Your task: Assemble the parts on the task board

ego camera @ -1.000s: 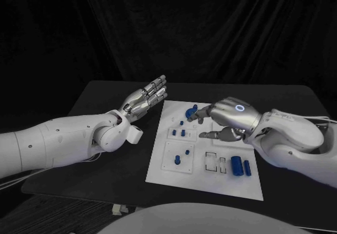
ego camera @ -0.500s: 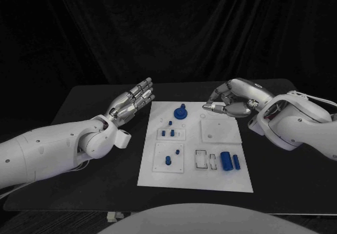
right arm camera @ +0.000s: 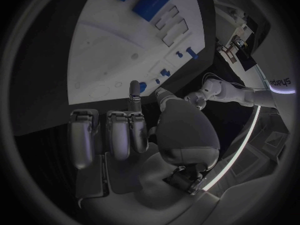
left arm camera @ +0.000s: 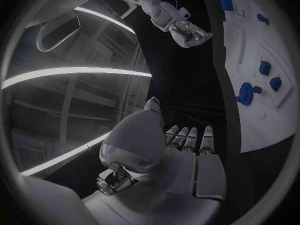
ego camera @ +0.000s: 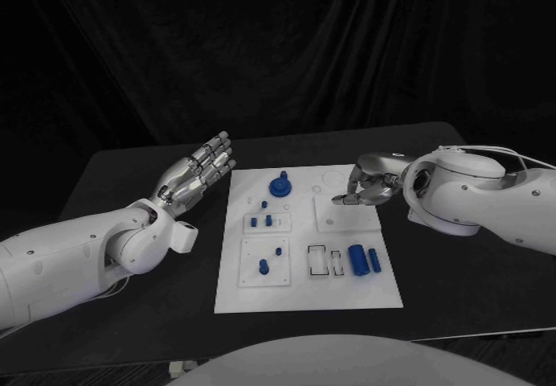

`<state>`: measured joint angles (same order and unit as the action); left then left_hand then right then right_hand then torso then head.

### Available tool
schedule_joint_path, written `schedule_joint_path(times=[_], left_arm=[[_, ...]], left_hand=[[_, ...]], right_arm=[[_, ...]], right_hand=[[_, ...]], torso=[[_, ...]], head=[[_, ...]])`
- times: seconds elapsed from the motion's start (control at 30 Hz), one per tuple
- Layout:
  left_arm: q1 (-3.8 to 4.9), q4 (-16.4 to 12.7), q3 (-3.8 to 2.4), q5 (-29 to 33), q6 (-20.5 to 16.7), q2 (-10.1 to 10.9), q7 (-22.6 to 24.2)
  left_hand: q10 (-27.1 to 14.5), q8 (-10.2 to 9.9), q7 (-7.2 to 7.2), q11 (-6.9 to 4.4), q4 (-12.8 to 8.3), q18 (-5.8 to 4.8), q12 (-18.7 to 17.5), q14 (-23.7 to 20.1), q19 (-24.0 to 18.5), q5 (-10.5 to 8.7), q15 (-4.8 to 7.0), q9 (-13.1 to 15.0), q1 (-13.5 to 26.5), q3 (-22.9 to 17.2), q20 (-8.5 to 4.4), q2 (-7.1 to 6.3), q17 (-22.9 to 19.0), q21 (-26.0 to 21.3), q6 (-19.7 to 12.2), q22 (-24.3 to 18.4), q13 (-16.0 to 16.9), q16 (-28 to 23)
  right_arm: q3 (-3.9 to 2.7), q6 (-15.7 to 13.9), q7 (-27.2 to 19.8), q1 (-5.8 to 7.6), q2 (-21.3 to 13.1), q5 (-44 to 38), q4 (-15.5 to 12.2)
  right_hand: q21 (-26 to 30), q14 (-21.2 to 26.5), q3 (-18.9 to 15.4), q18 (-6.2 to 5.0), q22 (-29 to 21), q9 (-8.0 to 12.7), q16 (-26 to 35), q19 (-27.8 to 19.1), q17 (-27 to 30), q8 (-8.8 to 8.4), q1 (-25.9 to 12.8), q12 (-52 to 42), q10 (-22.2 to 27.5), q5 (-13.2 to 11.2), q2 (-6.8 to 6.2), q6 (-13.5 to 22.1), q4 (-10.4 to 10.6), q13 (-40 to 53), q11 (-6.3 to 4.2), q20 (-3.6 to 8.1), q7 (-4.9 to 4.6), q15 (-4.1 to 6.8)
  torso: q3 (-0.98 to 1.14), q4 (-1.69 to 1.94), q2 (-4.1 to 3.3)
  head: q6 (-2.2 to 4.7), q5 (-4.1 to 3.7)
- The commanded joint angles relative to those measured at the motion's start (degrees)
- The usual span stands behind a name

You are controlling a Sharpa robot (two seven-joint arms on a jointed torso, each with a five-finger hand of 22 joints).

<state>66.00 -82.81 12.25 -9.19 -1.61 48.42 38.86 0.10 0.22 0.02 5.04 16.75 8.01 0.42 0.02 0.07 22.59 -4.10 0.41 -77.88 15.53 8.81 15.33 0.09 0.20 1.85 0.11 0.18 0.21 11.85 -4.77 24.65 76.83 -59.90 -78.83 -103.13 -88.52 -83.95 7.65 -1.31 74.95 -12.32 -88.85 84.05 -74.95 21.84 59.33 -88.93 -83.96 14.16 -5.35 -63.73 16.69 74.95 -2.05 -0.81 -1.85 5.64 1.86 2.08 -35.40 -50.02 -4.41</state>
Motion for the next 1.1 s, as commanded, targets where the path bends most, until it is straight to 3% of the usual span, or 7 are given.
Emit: schedule_joint_path(times=[0.03, 0.1, 0.3, 0.63, 1.0, 1.1], left_arm=[[-0.06, -0.1, -0.07, 0.3, 0.8, -0.2, 3.0], [-0.06, -0.2, -0.07, 0.3, 0.8, -0.1, 3.0], [-0.06, -0.4, -0.07, 0.3, 0.7, 0.1, 2.9], [-0.07, -0.3, -0.07, 0.3, 0.9, 0.2, 2.8], [-0.07, -0.2, -0.07, 0.3, 1.3, -0.1, 2.3], [-0.07, -0.1, -0.07, 0.3, 1.4, -0.1, 2.2]], left_hand=[[0.0, 0.3, 1.64, 0.39, 0.0, 0.66, 0.4, 0.0, 0.0, 0.41, -0.59, 0.1, -1.0, -0.4, 0.54, 0.13, -0.1, -0.1, 0.0, 0.0, 0.1, -0.2], [0.0, 0.3, 2.28, 0.24, 0.0, 0.72, 0.5, 0.0, 0.0, 0.4, -0.56, 0.1, -1.1, -0.5, 0.58, 0.13, -0.1, -0.1, 0.1, 0.0, 0.1, -0.2], [0.0, 0.3, 2.06, 0.49, 0.0, 0.76, 0.6, 0.0, 0.0, 0.45, -0.58, 0.1, -1.2, -0.5, 0.62, 0.11, -0.1, -0.1, 0.1, 0.0, 0.1, -0.2], [0.0, 0.3, 1.73, 0.82, -0.1, 0.77, 0.6, 0.0, 0.0, 0.82, -0.71, 0.1, -1.5, -0.6, 0.73, 0.15, -0.1, -0.1, 0.2, 0.0, 0.1, -0.2], [0.0, 0.3, 1.81, 1.2, -0.3, 0.7, 0.7, 0.0, 0.1, 1.91, -1.11, 0.1, -2.9, -1.1, 1.05, -0.02, -0.1, -0.1, 0.2, 0.1, 0.1, -0.2], [0.0, 0.3, 1.81, 1.26, -0.3, 0.7, 0.7, 0.0, 0.1, 2.01, -1.2, 0.1, -3.0, -1.1, 1.15, -0.03, -0.1, -0.1, 0.2, 0.1, 0.1, -0.2]], right_arm=[[-0.04, 11.6, 8.3, 0.06, 0.6, -3.0, 0.3], [-0.04, 14.2, 9.2, 0.06, 1.2, -3.1, 0.6], [-0.04, 18.8, 10.5, -0.03, 2.6, -3.3, 1.3], [-0.04, 21.4, 11.0, -0.06, 3.1, -3.3, 1.0], [-0.03, 23.8, 11.3, -0.36, 4.1, -3.3, 1.5], [-0.03, 23.1, 11.3, -0.62, 4.2, -3.3, 1.5]], right_hand=[[-1.5, -6.0, -1.0, 1.31, 15.1, -1.8, -1.1, 6.0, -15.1, -1.16, -3.5, -1.1, -6.0, -3.3, 0.5, -5.1, 0.0, 15.1, -0.78, 1.14, 1.05, 1.22], [-1.5, -6.0, -1.2, 1.31, 15.1, -1.7, -1.1, 6.0, -15.1, -1.94, -4.2, -1.1, -6.0, -4.2, 0.67, -5.4, 0.0, 15.1, -0.8, 1.21, 1.05, 1.26], [-1.5, -6.0, -1.1, 1.31, 15.1, -1.0, -1.1, 6.0, -15.1, -4.52, -4.4, -1.1, -6.0, -4.0, 0.89, -4.6, -0.2, 15.1, -0.39, 1.12, 0.51, 1.07], [-1.5, -6.0, -1.6, 1.31, 15.1, -0.9, -1.1, 6.0, -15.1, -5.61, -5.4, -1.1, -6.0, -3.9, 0.02, -6.0, 0.0, 15.1, -0.35, 0.98, 0.55, 1.0], [-1.0, -5.5, -1.6, 1.15, 14.8, -0.9, -0.2, 5.7, -12.6, -6.71, -8.1, -1.1, -6.0, -7.5, -0.28, -7.9, 0.1, 15.1, -0.7, 1.0, 0.99, 1.11], [-1.1, -5.4, -1.3, 1.18, 14.9, -1.7, 0.1, 5.7, -11.9, -6.01, -7.8, -1.1, -6.0, -7.7, -0.32, -9.3, 0.0, 15.1, -1.04, 1.24, 1.4, 1.44]], torso=[[0.02, 0.04, 0.07], [0.03, 0.07, 0.06], [0.03, 0.07, -0.01], [0.03, 0.02, 0.05], [0.02, 0.06, 0.04], [0.02, 0.04, 0.06]], head=[[0.02, -0.68], [0.02, -0.86], [0.02, -0.71], [0.02, -0.53], [0.02, -0.66], [0.02, -0.55]])
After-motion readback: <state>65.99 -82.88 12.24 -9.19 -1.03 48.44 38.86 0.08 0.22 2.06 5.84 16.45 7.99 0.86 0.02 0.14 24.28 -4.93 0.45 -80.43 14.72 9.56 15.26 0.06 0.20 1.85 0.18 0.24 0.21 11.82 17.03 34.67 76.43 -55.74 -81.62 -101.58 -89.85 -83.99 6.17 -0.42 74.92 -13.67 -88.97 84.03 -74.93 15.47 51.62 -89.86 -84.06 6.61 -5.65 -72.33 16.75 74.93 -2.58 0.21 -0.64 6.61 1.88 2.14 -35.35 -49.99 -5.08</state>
